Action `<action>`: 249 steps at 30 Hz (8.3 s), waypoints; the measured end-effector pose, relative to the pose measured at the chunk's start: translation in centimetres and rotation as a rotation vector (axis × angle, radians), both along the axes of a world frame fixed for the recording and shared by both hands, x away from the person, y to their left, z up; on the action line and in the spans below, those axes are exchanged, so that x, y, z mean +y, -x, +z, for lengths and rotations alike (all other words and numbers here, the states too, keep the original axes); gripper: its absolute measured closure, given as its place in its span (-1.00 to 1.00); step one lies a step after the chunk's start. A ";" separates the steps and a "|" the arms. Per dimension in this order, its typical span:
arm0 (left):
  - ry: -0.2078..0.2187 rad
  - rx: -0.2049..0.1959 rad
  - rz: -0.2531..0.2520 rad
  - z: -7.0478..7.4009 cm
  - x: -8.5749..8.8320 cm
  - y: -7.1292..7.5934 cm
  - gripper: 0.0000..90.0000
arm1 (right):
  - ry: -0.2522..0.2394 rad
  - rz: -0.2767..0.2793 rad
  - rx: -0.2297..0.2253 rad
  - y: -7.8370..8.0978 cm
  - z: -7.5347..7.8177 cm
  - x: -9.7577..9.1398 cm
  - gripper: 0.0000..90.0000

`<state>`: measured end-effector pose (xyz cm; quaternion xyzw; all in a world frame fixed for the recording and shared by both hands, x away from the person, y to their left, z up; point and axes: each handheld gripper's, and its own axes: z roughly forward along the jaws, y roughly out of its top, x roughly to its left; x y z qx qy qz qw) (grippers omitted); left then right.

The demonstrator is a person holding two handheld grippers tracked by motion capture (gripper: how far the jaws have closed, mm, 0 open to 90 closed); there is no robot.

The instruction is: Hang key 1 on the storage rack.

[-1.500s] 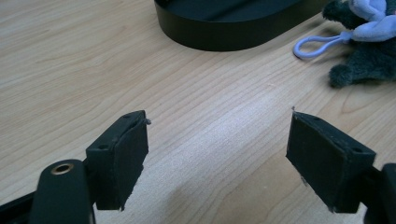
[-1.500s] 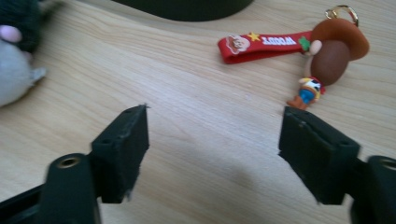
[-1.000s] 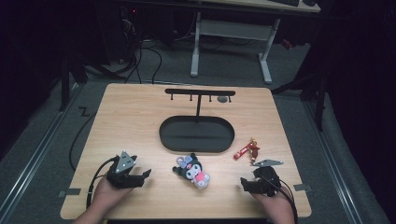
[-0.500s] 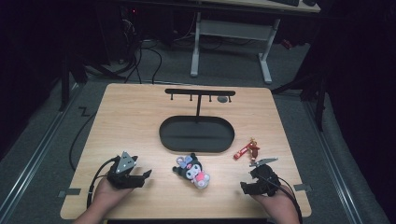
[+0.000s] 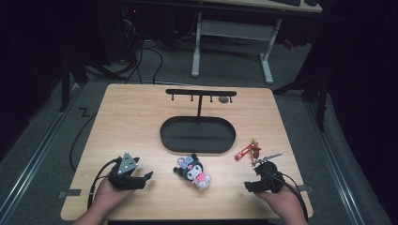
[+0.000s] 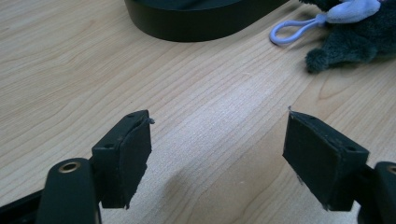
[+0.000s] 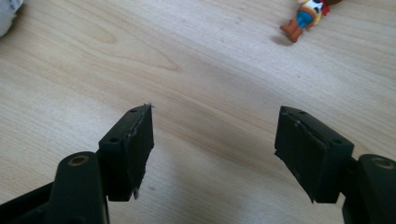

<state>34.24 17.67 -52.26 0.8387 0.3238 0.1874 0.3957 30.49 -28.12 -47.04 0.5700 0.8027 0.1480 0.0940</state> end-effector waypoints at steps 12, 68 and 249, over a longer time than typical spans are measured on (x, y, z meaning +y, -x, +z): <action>-0.009 0.008 -0.009 -0.1 0.0 0.0 -0.47 | 0.022 -0.043 0.041 -3.7 0.0 -0.7 -0.12; 0.003 0.021 -0.022 -0.1 0.6 0.0 -0.44 | 0.097 -0.179 0.119 -12.8 -1.9 -1.9 0.30; 0.008 0.055 -0.054 -0.3 0.9 -0.2 -0.37 | 0.002 0.009 0.000 -20.2 17.3 6.2 0.39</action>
